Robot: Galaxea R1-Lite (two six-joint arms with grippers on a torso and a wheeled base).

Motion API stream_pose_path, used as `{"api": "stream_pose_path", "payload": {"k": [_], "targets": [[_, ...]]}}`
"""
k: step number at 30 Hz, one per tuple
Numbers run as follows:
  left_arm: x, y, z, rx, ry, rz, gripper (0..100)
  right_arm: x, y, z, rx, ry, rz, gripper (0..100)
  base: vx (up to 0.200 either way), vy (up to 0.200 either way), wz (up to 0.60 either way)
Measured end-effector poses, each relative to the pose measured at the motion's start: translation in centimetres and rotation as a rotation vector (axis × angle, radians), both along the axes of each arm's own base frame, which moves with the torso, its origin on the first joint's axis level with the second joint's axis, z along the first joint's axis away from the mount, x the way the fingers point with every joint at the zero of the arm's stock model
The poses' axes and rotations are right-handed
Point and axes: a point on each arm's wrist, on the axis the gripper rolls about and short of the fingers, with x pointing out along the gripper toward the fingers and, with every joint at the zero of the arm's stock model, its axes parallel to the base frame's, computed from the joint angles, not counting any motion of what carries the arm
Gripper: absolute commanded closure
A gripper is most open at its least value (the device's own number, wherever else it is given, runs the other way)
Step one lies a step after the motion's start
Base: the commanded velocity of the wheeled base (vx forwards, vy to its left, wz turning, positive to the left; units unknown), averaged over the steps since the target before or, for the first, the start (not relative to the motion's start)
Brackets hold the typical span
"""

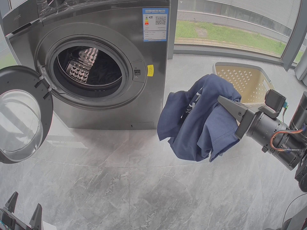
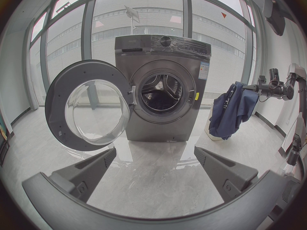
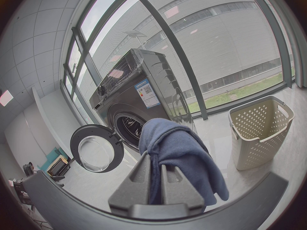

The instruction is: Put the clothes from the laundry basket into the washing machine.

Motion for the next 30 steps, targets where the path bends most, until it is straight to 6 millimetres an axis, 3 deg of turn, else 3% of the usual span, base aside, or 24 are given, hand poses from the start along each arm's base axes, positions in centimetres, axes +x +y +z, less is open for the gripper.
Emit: {"api": "stream_pose_path", "payload": {"k": [3, 9, 21, 30], "targets": [[0.00, 0.00, -0.02, 0.000, 0.001, 0.000, 0, -0.01, 0.00, 0.06, 0.001, -0.002, 0.000, 100, 0.000, 0.200, 0.00], [0.00, 0.00, -0.03, 0.000, 0.002, 0.000, 0, -0.01, 0.02, 0.09, 0.002, -0.003, 0.001, 100, 0.000, 0.000, 0.00], [0.01, 0.00, -0.03, 0.000, 0.003, 0.001, 0, -0.01, 0.00, -0.02, -0.001, 0.000, 0.000, 100, -0.200, 0.000, 0.00], [0.01, 0.00, -0.02, 0.001, 0.003, 0.001, 0, -0.01, 0.02, -0.04, -0.002, 0.000, 0.001, 100, 0.000, 0.000, 0.00]]}}
